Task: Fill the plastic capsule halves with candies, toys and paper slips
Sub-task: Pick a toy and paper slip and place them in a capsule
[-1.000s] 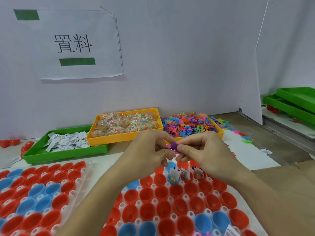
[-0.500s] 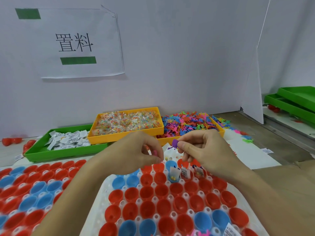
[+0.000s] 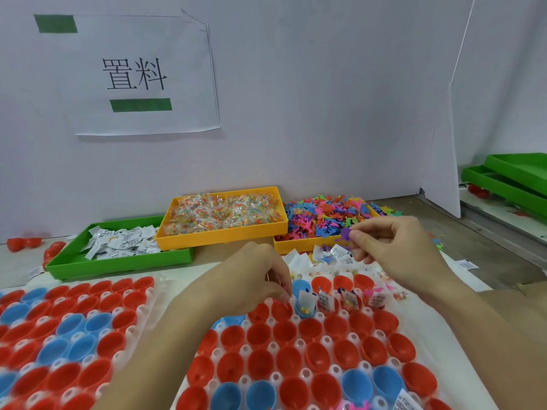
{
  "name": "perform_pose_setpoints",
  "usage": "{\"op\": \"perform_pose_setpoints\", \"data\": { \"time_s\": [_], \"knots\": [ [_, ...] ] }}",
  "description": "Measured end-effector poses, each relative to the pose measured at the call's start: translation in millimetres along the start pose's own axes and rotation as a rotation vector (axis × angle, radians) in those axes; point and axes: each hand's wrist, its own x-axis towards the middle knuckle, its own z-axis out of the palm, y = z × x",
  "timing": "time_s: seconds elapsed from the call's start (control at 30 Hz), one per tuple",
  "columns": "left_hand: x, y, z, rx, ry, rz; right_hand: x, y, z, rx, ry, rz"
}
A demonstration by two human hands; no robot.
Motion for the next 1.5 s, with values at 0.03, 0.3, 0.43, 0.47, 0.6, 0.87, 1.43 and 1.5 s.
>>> {"op": "perform_pose_setpoints", "data": {
  "time_s": [0.03,0.3,0.43,0.47,0.6,0.87,1.43,1.5],
  "knots": [
    [1,0,1,0.006,-0.006,0.003,3,4,-4,-0.007,0.031,0.016],
    [5,-3,13,0.081,0.019,-0.007,13,27,-23,-0.094,0.133,0.098],
    [6,-6,13,0.069,0.026,-0.019,15,36,-23,-0.239,0.145,0.125],
    [6,-7,13,0.067,0.024,-0.019,16,39,-24,-0.281,0.148,0.132],
    [5,-8,7,0.079,0.035,-0.011,19,52,-32,-0.487,0.142,0.182],
    [2,-10,-5,0.076,0.178,0.04,12,59,-21,-0.82,0.156,0.196],
    [1,-10,-7,0.047,0.217,0.073,7,42,-6,-0.729,-0.298,0.232],
    [1,-11,-7,0.044,0.223,0.077,8,44,-7,-0.712,-0.293,0.23]
  ]
}}
